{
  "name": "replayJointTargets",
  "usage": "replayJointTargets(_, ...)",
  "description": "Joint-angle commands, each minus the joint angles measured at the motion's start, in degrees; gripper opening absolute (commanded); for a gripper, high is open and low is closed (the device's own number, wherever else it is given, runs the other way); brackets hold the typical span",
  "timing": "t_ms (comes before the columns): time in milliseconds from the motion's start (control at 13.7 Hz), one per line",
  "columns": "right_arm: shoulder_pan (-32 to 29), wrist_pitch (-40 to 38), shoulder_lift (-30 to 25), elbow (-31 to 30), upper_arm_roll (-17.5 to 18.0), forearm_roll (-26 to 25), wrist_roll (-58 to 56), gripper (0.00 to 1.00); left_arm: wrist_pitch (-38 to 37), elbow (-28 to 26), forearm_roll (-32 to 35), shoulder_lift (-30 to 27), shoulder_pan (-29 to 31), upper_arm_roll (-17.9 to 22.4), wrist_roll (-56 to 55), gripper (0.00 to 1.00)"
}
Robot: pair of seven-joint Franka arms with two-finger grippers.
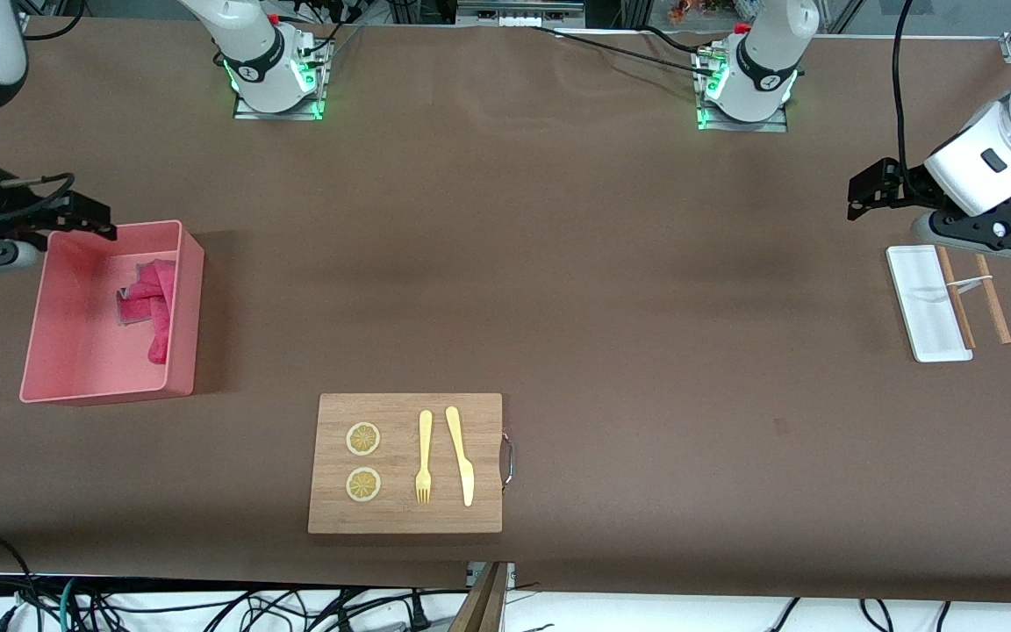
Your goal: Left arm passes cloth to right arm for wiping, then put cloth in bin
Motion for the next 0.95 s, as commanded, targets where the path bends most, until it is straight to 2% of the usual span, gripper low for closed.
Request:
replayJointTargets(0,0.5,-4.1,-3.6,-0.1,1.9,0.5,5.7,1.0,-1.0,0.5,1.3,-0.2,0.3,-0.4,0.4,1.0)
replayJointTargets(219,2.6,-4.1,-4.2,0.7,2.0,0.4,7.5,1.0,-1.1,0.5,1.3,-0.3,0.3,-0.4,0.4,1.0)
replayJointTargets(874,2.7,-3.8,-4.2,0.7,2.6,2.4,7.3,1.0,-1.2,0.4,1.3,-0.3,0.3,-0.4,0.5,1.0)
